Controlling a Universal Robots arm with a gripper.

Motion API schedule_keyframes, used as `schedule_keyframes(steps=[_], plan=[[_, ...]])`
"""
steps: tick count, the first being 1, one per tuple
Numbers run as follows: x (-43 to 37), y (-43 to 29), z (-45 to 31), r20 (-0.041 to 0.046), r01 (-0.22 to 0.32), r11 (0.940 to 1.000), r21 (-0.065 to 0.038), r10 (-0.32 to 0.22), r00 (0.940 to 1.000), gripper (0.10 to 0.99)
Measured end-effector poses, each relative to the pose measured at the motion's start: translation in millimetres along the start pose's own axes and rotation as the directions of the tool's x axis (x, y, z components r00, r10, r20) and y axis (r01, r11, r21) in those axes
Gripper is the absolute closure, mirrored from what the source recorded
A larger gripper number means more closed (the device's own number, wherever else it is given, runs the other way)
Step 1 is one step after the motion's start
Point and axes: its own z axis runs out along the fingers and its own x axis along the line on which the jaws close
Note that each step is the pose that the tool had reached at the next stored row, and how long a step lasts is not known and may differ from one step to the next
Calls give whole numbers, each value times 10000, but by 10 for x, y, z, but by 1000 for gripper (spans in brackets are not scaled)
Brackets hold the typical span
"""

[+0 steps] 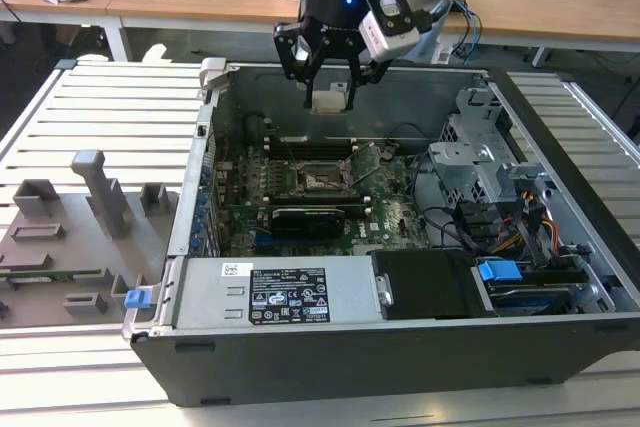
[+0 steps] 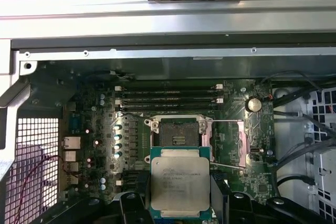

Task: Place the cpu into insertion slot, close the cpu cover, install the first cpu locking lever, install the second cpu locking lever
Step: 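Place the cpu into insertion slot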

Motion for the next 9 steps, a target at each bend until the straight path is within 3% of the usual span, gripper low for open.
schedule_keyframes(steps=[9], plan=[[0,-3,33,-1,0,10000,1,0,10000,545]])
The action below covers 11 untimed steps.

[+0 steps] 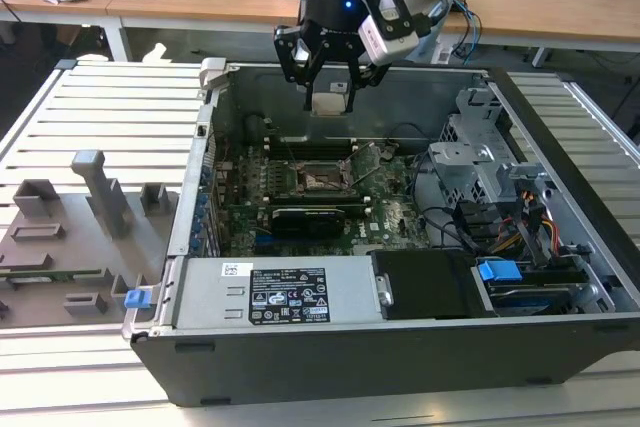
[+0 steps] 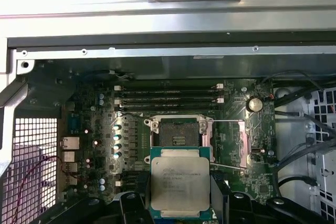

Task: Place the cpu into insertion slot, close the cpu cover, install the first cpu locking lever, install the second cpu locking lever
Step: 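Place the cpu into insertion slot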

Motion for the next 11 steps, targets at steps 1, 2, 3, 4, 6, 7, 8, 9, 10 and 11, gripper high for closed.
schedule_keyframes(steps=[1,2,3,4,6,7,8,9,10,11], plan=[[0,0,2,0,0,10000,-1,0,10000,545],[0,0,3,0,0,10000,0,0,10000,545],[0,0,4,1,0,10000,0,0,10000,545],[0,0,9,1,0,10000,-2,0,10000,545],[0,-1,14,1,0,10000,-1,0,10000,545],[-1,-2,22,0,0,10000,-1,0,10000,545],[-1,-2,25,0,0,10000,0,0,10000,545],[-1,-2,28,0,0,10000,-1,0,10000,545],[-1,-2,30,0,0,10000,-1,0,10000,545],[-1,-3,33,0,0,10000,0,0,10000,545]])
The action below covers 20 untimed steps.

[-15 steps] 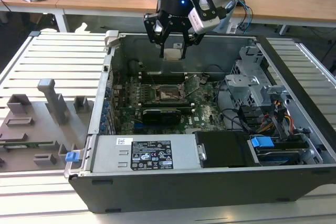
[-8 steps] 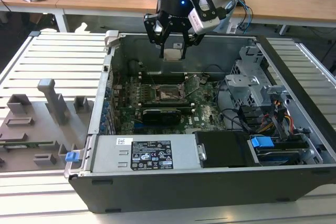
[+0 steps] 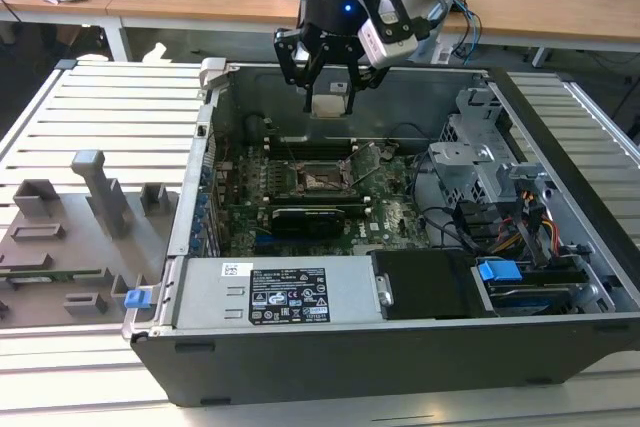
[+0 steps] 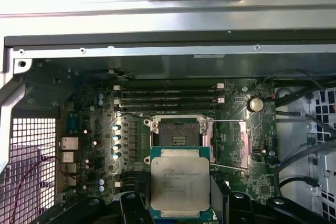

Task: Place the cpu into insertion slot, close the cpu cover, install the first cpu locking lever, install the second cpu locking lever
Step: 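Place the cpu into insertion slot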

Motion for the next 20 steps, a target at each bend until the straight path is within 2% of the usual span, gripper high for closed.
schedule_keyframes(steps=[8,10,20], plan=[[-1,-4,41,1,0,10000,0,0,10000,545],[-1,-6,70,0,0,10000,6,0,10000,545],[-26,-12,174,3,-2,9999,111,2,10000,545]])
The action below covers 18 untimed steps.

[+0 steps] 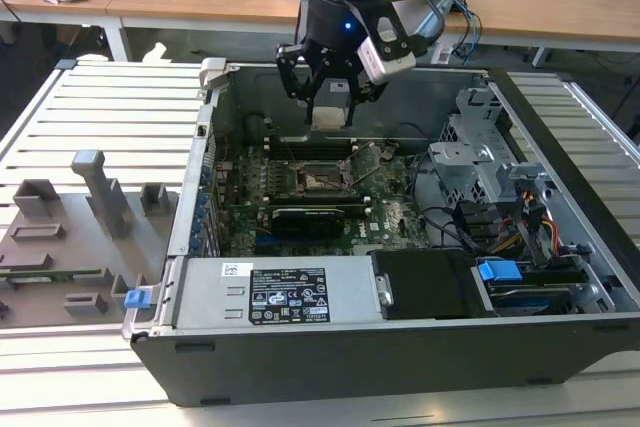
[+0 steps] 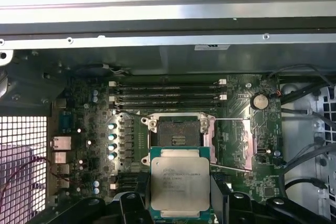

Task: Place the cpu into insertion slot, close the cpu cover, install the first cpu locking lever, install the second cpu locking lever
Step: 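Place the cpu into insertion slot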

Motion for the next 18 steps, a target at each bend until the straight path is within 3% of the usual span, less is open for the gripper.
schedule_keyframes(steps=[12,18], plan=[[-137,21,51,0,-1,10000,40,1,10000,545],[-163,23,75,0,0,10000,39,0,10000,545]])
